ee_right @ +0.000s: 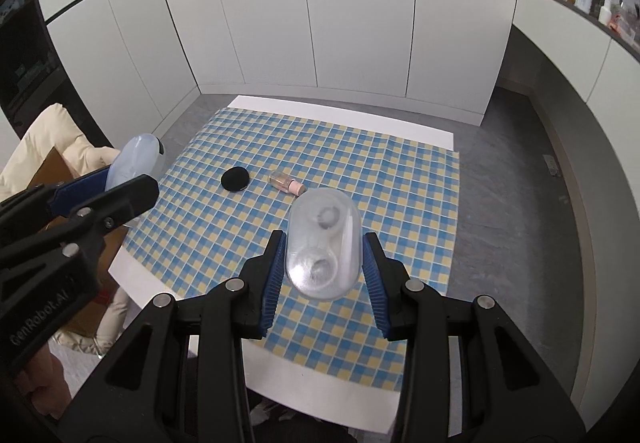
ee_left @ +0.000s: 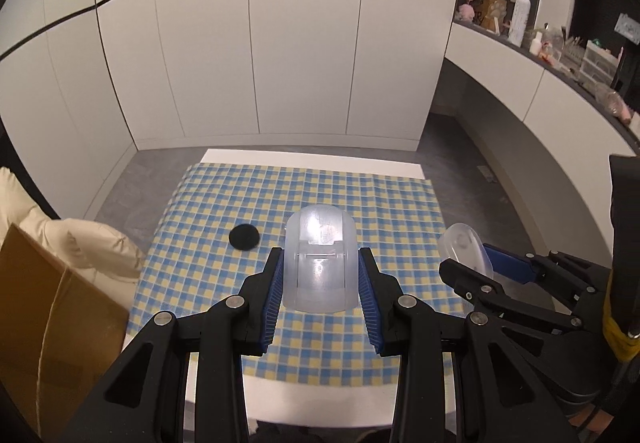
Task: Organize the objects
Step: 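Lift the clear container and clear case off the tablecloth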
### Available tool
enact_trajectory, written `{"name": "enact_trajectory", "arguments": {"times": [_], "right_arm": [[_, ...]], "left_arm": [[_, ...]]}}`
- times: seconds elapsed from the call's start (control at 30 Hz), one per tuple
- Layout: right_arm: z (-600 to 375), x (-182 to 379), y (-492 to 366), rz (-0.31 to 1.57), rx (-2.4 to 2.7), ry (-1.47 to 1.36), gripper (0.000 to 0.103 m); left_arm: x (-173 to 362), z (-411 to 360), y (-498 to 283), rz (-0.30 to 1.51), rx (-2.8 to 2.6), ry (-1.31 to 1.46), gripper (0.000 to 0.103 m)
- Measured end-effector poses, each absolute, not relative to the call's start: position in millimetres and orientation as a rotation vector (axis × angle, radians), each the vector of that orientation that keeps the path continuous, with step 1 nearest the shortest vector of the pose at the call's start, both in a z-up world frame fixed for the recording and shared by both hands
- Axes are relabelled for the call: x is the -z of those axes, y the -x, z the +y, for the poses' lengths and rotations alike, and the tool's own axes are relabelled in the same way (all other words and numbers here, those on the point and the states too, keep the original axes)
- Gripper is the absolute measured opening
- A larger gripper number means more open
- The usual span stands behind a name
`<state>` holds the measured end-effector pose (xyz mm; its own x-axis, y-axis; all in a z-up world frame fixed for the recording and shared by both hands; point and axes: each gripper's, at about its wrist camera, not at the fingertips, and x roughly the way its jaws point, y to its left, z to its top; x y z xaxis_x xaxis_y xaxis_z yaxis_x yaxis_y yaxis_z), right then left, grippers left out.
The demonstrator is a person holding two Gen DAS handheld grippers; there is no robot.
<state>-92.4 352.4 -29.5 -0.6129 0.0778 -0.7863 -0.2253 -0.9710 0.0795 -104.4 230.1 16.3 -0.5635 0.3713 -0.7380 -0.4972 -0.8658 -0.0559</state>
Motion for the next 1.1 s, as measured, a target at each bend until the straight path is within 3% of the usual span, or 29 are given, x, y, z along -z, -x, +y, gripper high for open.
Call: {"name": "enact_trajectory", "arguments": {"times": [0.4,1.1], "right_arm": [[342,8,46,0.247,-2.720,1.221,0.040],[354,14,51,0.268,-2.699,1.236,0.040]], "left_arm": [[-20,205,83,0.149,-2.400,1.069,0.035],[11,206,94,0.139,-2.410,1.079,0.035]]}}
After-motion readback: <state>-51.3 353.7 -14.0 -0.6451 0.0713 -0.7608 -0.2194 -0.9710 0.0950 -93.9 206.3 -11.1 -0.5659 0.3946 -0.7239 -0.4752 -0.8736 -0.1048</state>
